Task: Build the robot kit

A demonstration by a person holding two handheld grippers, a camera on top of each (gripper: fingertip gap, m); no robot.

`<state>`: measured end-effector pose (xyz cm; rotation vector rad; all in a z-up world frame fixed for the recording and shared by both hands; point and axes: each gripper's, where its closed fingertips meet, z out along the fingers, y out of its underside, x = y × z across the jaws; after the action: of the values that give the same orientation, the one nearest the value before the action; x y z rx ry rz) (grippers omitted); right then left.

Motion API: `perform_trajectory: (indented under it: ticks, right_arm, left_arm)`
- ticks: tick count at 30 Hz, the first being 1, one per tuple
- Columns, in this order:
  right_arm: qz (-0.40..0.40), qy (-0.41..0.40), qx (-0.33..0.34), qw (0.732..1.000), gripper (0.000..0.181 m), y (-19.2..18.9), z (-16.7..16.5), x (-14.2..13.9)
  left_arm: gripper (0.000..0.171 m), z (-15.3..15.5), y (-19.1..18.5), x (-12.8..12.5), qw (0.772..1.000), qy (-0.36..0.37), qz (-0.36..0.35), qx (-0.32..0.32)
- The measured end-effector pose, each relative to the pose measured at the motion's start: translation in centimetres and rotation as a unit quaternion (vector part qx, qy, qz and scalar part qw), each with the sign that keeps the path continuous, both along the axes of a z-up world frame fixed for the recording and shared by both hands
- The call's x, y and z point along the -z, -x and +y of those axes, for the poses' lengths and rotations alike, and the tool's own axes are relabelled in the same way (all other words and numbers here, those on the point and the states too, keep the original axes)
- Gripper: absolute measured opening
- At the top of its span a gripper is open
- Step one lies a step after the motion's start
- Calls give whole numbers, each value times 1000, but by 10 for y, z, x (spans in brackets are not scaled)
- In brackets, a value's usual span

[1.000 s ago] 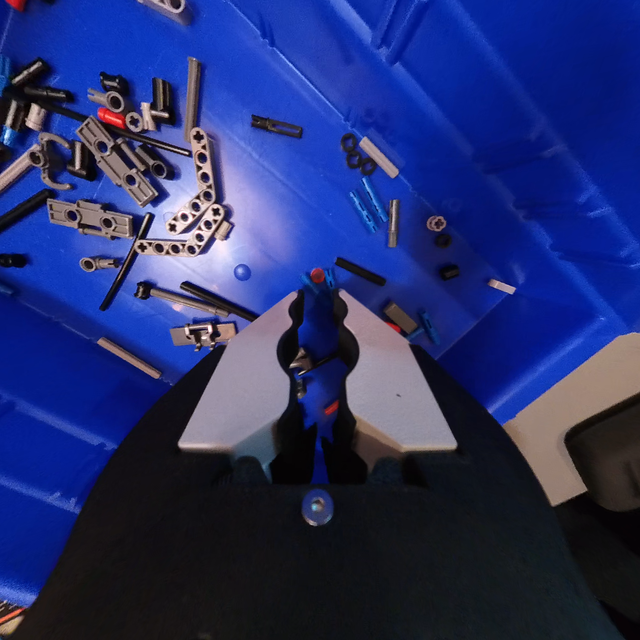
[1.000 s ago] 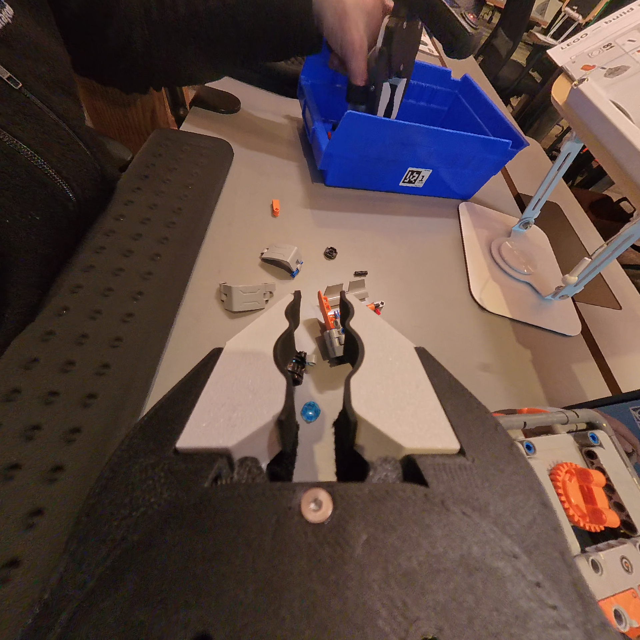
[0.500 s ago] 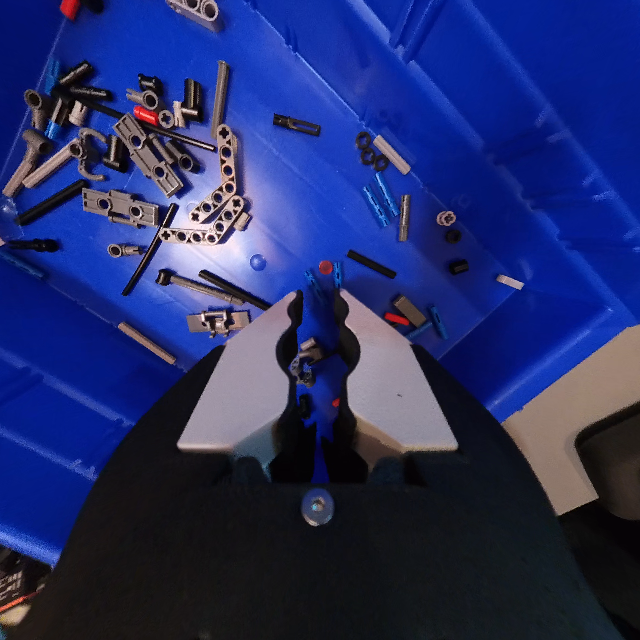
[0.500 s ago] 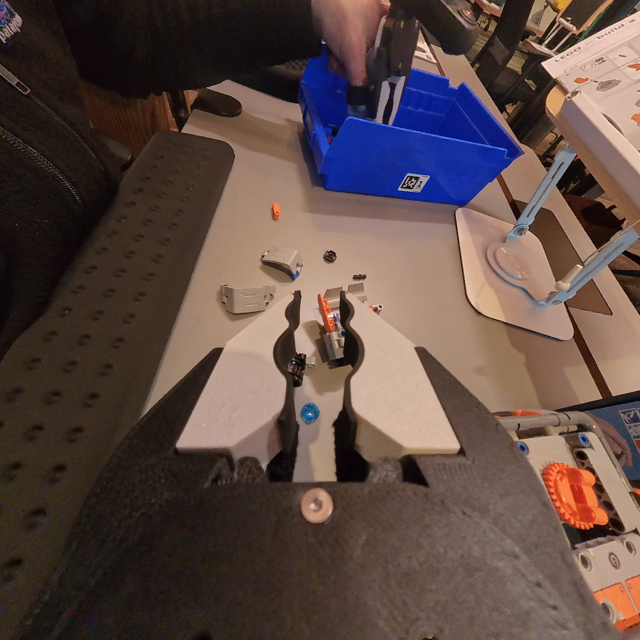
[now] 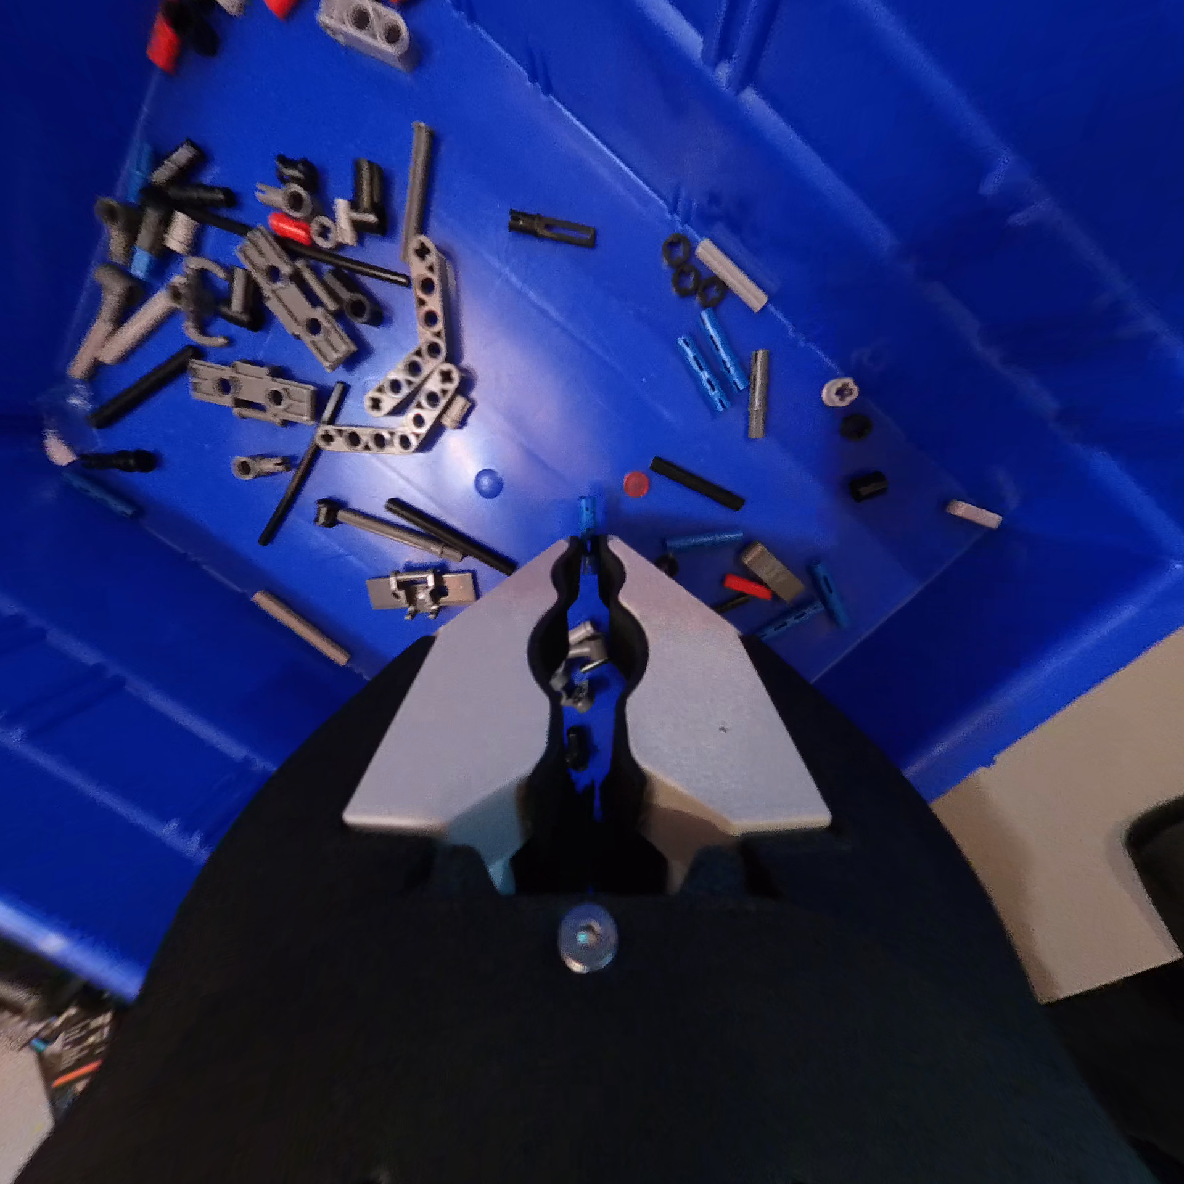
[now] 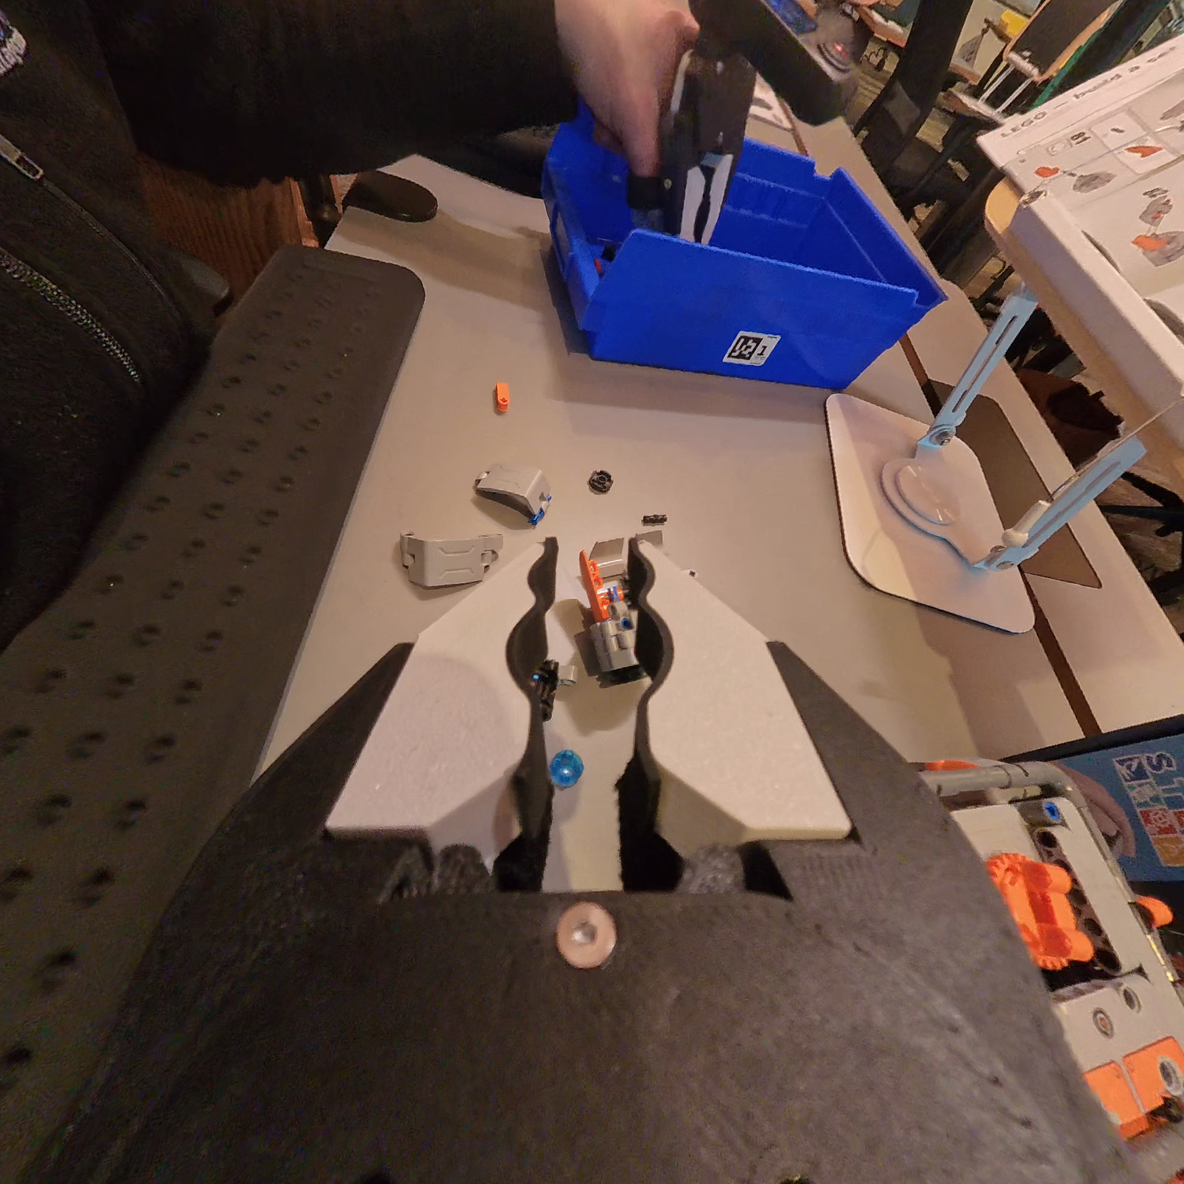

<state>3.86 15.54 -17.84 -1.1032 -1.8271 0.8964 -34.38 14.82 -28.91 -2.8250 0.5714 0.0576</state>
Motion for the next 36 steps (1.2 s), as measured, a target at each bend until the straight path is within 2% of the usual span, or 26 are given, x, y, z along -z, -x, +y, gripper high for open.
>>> perform_trajectory:
  ticks: [3, 5, 8, 12, 15, 19, 30, 36]
  right_arm:
    - [24, -1, 20, 1000, 19, 5, 1, -13]
    - [51, -6, 39, 998, 21, 8, -1, -29]
    - [77, -47, 58, 994, 24, 15, -12, -50]
    - [76, -140, 82, 984, 28, 36, -32, -55]
    - [71, -210, 84, 971, 29, 55, -50, -49]
    - [65, -265, 86, 958, 29, 68, -58, -38]
    - [29, -269, 45, 962, 22, 67, -64, -15]
    - [1, -278, 28, 960, 3, 66, -67, -1]
  left_arm:
    - [2, 3, -8, -35, 998, -64, 17, 11]
    - [2, 0, -32, -65, 992, -112, 14, 47]
    - [2, -11, -93, -105, 978, -163, -36, 125]
    - [2, -31, -188, -132, 945, -177, -116, 250]
    - [2, -45, -245, -133, 918, -142, -175, 326]
    - [2, -52, -284, -120, 900, -92, -196, 378]
    - [2, -64, -318, -117, 871, -15, -252, 421]
    - [2, -63, -327, -109, 869, 9, -242, 431]
